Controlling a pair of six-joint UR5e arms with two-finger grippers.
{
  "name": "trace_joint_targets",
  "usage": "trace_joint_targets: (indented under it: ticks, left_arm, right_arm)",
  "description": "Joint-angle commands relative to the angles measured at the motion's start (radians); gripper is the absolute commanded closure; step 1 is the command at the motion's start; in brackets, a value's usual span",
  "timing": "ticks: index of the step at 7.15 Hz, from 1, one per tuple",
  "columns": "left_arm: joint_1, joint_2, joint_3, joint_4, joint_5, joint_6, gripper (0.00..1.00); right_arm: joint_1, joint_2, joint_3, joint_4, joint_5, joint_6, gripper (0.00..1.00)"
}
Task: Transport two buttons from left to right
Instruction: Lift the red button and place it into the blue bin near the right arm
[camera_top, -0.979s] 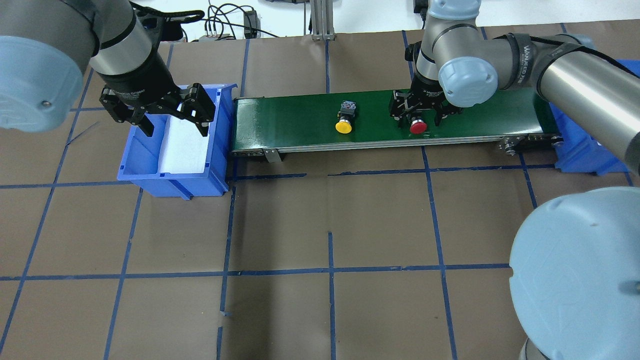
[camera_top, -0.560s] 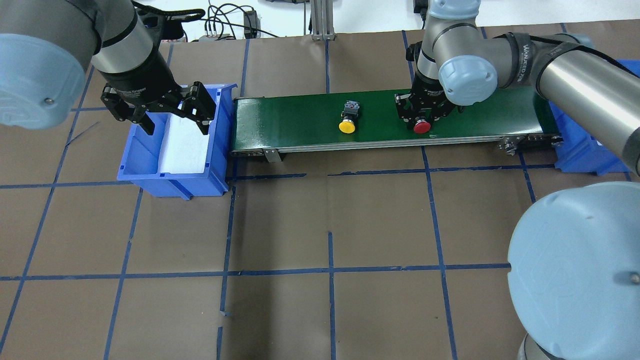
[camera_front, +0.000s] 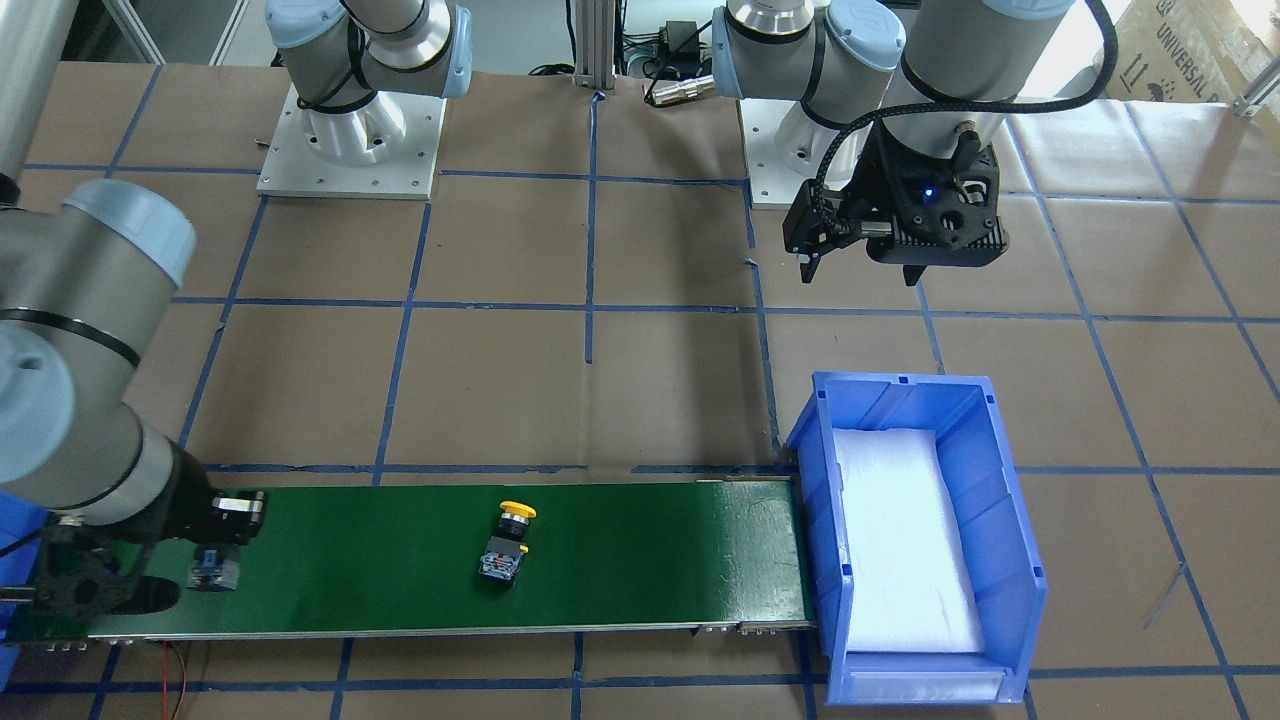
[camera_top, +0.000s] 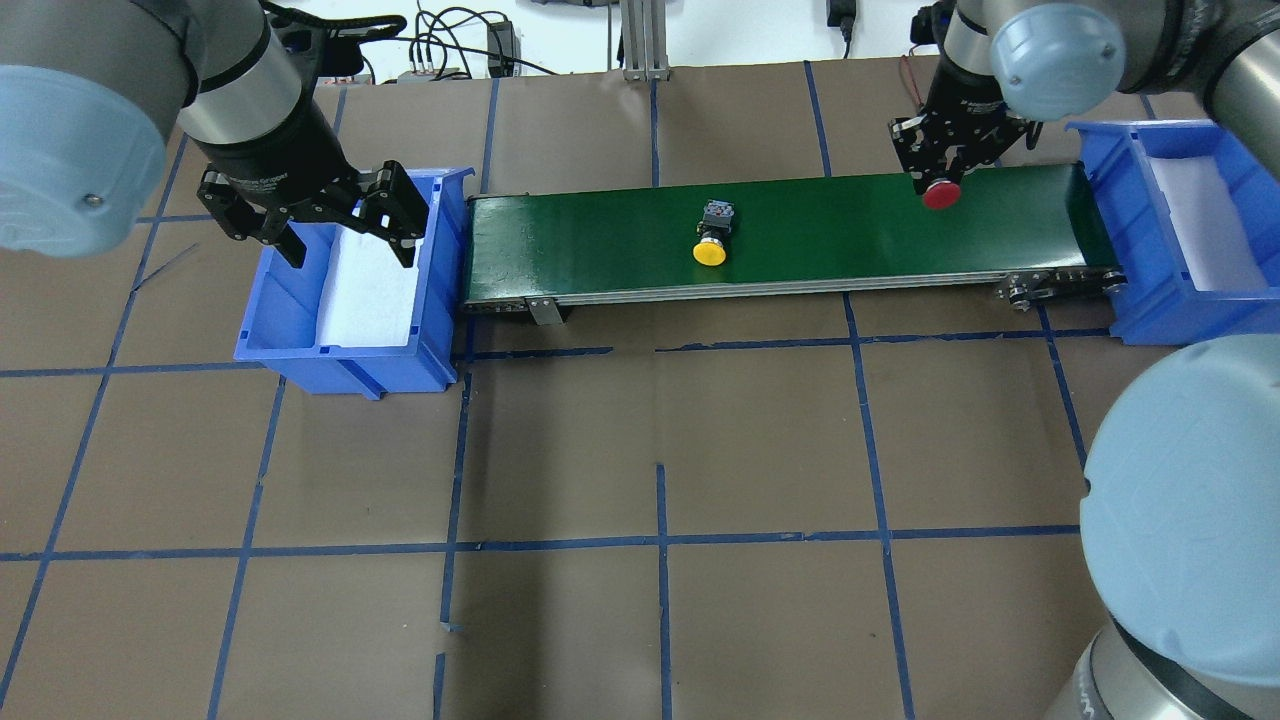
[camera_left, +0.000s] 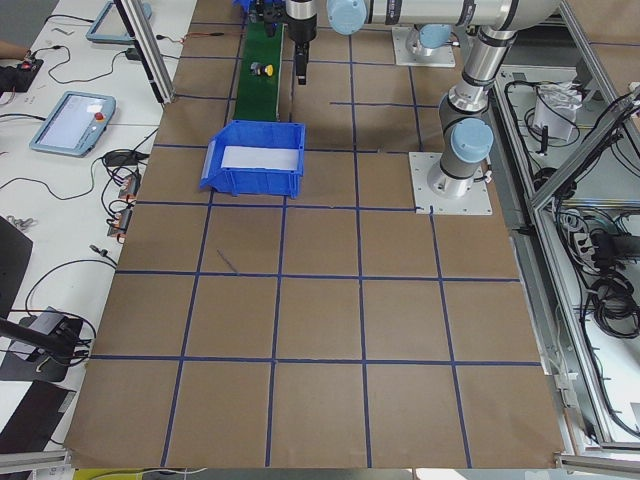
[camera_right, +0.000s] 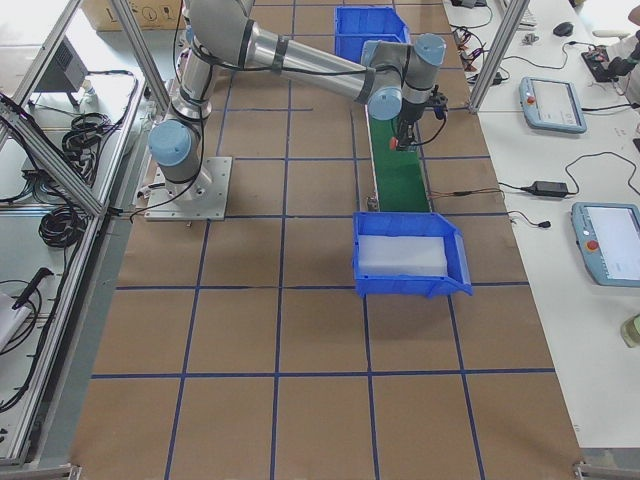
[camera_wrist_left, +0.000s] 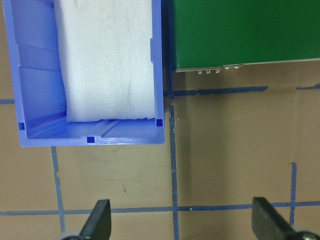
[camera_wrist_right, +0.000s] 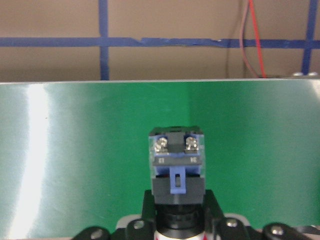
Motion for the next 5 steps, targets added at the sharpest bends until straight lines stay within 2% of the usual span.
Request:
trace_joint_targets:
  ticks: [1, 2, 5]
  left_arm:
    - [-0.006, -0.018, 0.012, 0.000, -0.004, -0.011, 0.00]
    - [-0.001, -0.014, 0.013, 0.000, -0.003, -0.008, 0.00]
    - [-0.001, -0.018, 0.013, 0.000, -0.004, -0.012, 0.00]
  right_arm:
    - [-0.111, -0.026, -0.065, 0.033, -0.007, -0.194, 0.91]
    - [-0.177, -0.026, -0.091, 0.047, -0.010, -0.247, 0.91]
    - [-0.387, 0.000, -0.090, 0.035, -0.001, -0.509, 0.92]
